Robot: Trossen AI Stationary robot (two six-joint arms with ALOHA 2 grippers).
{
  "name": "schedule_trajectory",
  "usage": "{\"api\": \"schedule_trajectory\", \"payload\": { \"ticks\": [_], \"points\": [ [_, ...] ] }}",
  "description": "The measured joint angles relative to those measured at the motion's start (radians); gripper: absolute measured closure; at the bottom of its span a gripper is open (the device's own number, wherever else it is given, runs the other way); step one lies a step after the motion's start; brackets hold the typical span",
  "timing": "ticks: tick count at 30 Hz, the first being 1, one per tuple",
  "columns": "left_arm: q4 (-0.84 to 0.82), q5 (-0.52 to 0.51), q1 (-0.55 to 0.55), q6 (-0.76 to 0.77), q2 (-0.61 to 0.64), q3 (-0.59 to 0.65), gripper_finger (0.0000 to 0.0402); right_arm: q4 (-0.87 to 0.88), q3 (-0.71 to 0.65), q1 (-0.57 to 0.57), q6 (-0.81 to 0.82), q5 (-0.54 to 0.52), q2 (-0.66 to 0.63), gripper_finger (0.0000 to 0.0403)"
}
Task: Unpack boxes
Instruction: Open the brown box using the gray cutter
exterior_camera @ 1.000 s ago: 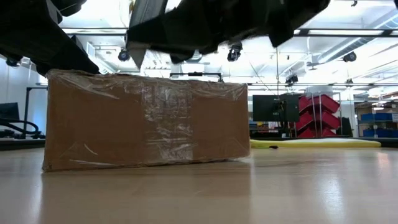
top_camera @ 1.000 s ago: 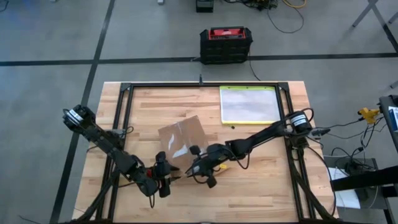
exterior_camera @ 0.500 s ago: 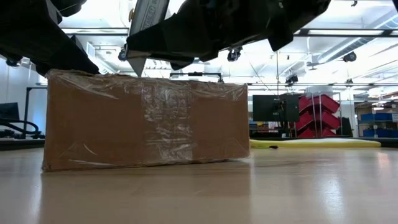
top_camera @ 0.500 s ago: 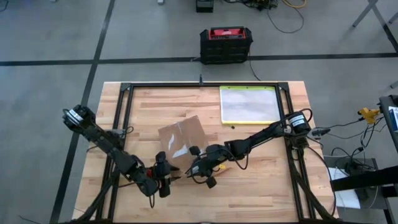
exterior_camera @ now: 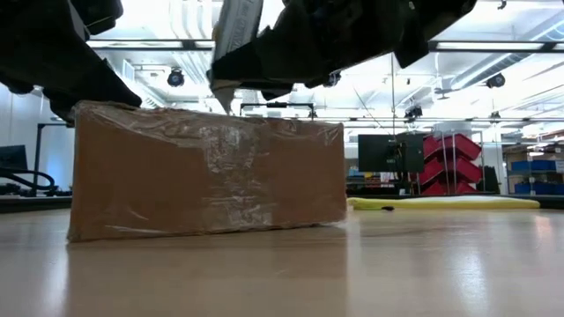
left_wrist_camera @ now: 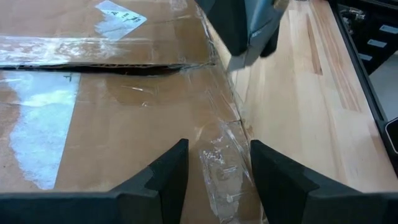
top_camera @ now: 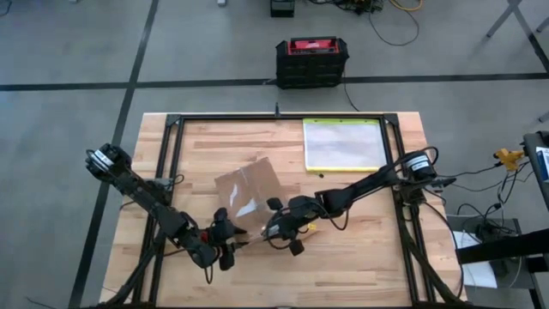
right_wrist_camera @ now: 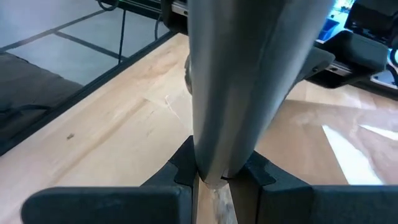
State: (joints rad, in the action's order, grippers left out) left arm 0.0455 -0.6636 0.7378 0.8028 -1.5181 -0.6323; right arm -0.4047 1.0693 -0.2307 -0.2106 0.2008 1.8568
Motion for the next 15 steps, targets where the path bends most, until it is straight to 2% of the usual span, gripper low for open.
{"api": "schedule_trajectory", "payload": {
  "ticks": [6, 12, 15],
  "points": [
    [0.001, 0.002, 0.003, -0.017, 0.000, 0.002, 0.0258, 0.046, -0.029, 0.005, -0.016, 0.002, -0.034, 0.0363],
    [0.014, 0.002, 0.005, -0.020, 0.000, 0.003, 0.0260, -0.020, -0.032, 0.007, -0.013, 0.021, -0.046, 0.0363],
    [0.023, 0.002, 0.005, -0.036, 0.000, 0.004, 0.0256, -0.062, -0.015, 0.017, -0.010, 0.063, -0.023, 0.0363]
  ]
}}
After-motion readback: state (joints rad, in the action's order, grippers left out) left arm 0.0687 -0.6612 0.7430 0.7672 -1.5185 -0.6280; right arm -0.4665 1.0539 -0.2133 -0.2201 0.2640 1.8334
